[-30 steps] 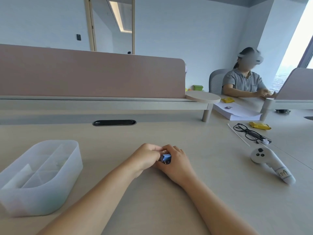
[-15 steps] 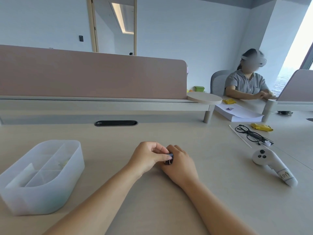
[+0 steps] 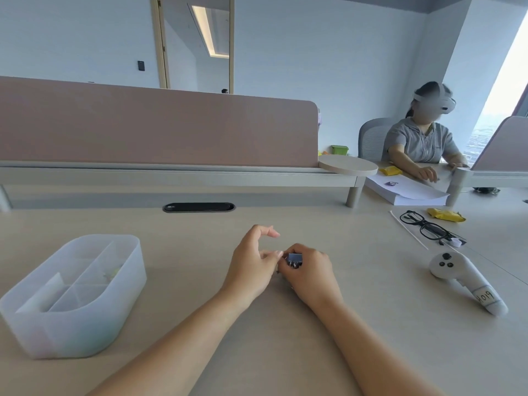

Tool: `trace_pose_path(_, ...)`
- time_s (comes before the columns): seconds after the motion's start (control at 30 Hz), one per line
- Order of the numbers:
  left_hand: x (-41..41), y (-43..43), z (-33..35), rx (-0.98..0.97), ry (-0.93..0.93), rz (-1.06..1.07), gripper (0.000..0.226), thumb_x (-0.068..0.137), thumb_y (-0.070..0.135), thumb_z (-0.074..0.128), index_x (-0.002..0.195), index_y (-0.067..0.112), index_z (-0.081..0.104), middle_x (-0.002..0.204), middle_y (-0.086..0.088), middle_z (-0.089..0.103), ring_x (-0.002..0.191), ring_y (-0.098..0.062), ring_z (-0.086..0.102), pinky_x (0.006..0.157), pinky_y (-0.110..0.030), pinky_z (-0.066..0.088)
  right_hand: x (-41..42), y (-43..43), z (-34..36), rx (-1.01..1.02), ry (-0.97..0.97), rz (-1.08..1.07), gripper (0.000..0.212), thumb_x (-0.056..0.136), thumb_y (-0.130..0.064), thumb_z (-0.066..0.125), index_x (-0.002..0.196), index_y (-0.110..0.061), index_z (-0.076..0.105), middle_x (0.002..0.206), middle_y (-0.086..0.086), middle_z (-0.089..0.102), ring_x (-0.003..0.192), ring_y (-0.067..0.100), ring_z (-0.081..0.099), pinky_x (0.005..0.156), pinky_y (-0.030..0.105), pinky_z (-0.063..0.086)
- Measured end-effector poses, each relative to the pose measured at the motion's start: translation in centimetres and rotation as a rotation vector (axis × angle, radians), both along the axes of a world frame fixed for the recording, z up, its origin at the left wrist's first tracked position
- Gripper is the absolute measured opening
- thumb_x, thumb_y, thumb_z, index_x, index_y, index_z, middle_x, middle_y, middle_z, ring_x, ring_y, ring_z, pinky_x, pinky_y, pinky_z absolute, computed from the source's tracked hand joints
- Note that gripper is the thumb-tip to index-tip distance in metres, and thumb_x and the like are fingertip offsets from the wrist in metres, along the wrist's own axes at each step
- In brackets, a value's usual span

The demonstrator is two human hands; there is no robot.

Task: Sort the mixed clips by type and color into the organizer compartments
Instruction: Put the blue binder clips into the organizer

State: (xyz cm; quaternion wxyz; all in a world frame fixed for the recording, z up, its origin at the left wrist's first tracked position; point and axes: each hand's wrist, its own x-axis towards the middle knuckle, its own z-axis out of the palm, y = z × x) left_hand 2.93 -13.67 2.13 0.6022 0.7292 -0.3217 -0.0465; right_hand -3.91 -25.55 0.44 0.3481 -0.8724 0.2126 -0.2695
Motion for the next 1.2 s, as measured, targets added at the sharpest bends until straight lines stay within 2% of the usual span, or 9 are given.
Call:
trace_pose_path(0.1, -0.3, -0.2, 0.3, -0.085, -0.051, -0.003, 0.022, 0.094, 0.006, 0.055, 0.105, 0.025, 0.057, 0.126, 0.019, 0.053, 0.103, 0.003, 0.061, 0.076, -0.003, 0.041, -0.3, -0.9, 0.6, 0.258, -0.148, -0.007, 0.027, 0.088, -0.026, 0.064, 0.069, -0.008, 0.062, 0.055, 0.0, 0.064, 0.046, 0.015, 0.052, 0.049, 0.024, 0.043)
trace_pose_path(0.17, -0.1, -0.2, 0.3, -0.027, -0.057, 0.01, 0.019, 0.096, 0.012, 0.055, 0.107, 0.027, 0.058, 0.116, 0.015, 0.058, 0.098, -0.001, 0.061, 0.074, -0.006, 0.04, -0.5, -1.8, 0.9, 0.596, -0.318, -0.026, 0.029, 0.09, -0.021, 0.063, 0.069, -0.001, 0.061, 0.054, 0.011, 0.059, 0.051, 0.021, 0.049, 0.052, 0.028, 0.04)
trace_pose_path(0.3, 0.1, -0.3, -0.8, 0.207, 0.105, -0.153, 0.019, 0.094, 0.024, 0.061, 0.113, 0.029, 0.062, 0.118, 0.016, 0.06, 0.095, -0.011, 0.067, 0.092, -0.033, 0.053, -0.5, -3.2, 1.2, 1.196, -0.476, -0.01, 0.015, 0.09, -0.023, 0.063, 0.081, -0.012, 0.059, 0.07, 0.001, 0.062, 0.052, 0.02, 0.047, 0.054, 0.03, 0.04)
trace_pose_path(0.4, -0.6, -0.5, -1.1, 0.258, 0.134, -0.204, 0.028, 0.088, 0.028, 0.07, 0.115, 0.029, 0.063, 0.113, 0.015, 0.065, 0.086, -0.014, 0.07, 0.091, -0.04, 0.054, 0.3, -3.2, 1.4, 1.45, -0.548, 0.156, 0.02, 0.089, -0.024, 0.059, 0.073, -0.02, 0.048, 0.067, -0.004, 0.047, 0.051, 0.014, 0.037, 0.048, 0.026, 0.036)
trace_pose_path(0.57, -0.5, 0.9, 1.7, 0.149, 0.252, -0.186, 0.041, 0.082, 0.024, 0.077, 0.118, 0.015, 0.059, 0.095, 0.0, 0.072, 0.077, -0.018, 0.073, 0.073, -0.024, 0.058, 1.9, -0.6, 3.9, 1.549, -0.567, 0.252, 0.026, 0.093, -0.026, 0.05, 0.068, -0.019, 0.046, 0.062, -0.004, 0.045, 0.049, 0.011, 0.045, 0.046, 0.023, 0.042)
trace_pose_path(0.8, 2.3, 8.2, 6.6, 0.149, 0.1, -0.028, 0.035, 0.078, 0.031, 0.08, 0.106, 0.028, 0.058, 0.092, 0.01, 0.071, 0.069, -0.013, 0.072, 0.083, -0.043, 0.058, 6.7, 6.6, 8.8, 1.589, -0.494, 0.4, 0.023, 0.091, -0.028, 0.051, 0.069, -0.021, 0.047, 0.065, -0.006, 0.046, 0.055, 0.01, 0.046, 0.054, 0.022, 0.043)
trace_pose_path(0.93, 4.7, 13.3, 8.6, 0.177, 0.057, 0.067, 0.039, 0.078, 0.037, 0.079, 0.111, 0.022, 0.063, 0.092, 0.009, 0.071, 0.068, -0.011, 0.072, 0.08, -0.034, 0.059, 10.8, 11.5, 10.1, 1.573, -0.444, 0.474, 0.022, 0.089, -0.023, 0.051, 0.067, -0.021, 0.046, 0.067, -0.008, 0.044, 0.053, 0.009, 0.041, 0.045, 0.02, 0.04)
trace_pose_path(1.1, 8.5, 19.8, 9.4, 0.194, 0.043, 0.162, 0.025, 0.082, 0.03, 0.076, 0.103, 0.02, 0.068, 0.088, 0.002, 0.073, 0.073, -0.013, 0.072, 0.066, -0.017, 0.055, 15.9, 17.8, 10.4, 1.613, -0.343, 0.533, 0.023, 0.089, -0.018, 0.05, 0.067, -0.018, 0.044, 0.065, -0.006, 0.042, 0.053, 0.01, 0.04, 0.04, 0.019, 0.039)
trace_pose_path(1.2, 10.6, 22.9, 8.6, 0.224, 0.007, 0.248, 0.034, 0.081, 0.037, 0.076, 0.111, 0.022, 0.068, 0.101, 0.006, 0.071, 0.086, -0.01, 0.068, 0.075, -0.024, 0.056, 18.4, 20.7, 10.0, 1.608, -0.266, 0.511, 0.026, 0.087, -0.015, 0.051, 0.064, -0.019, 0.04, 0.058, -0.006, 0.04, 0.046, 0.01, 0.039, 0.04, 0.022, 0.036)
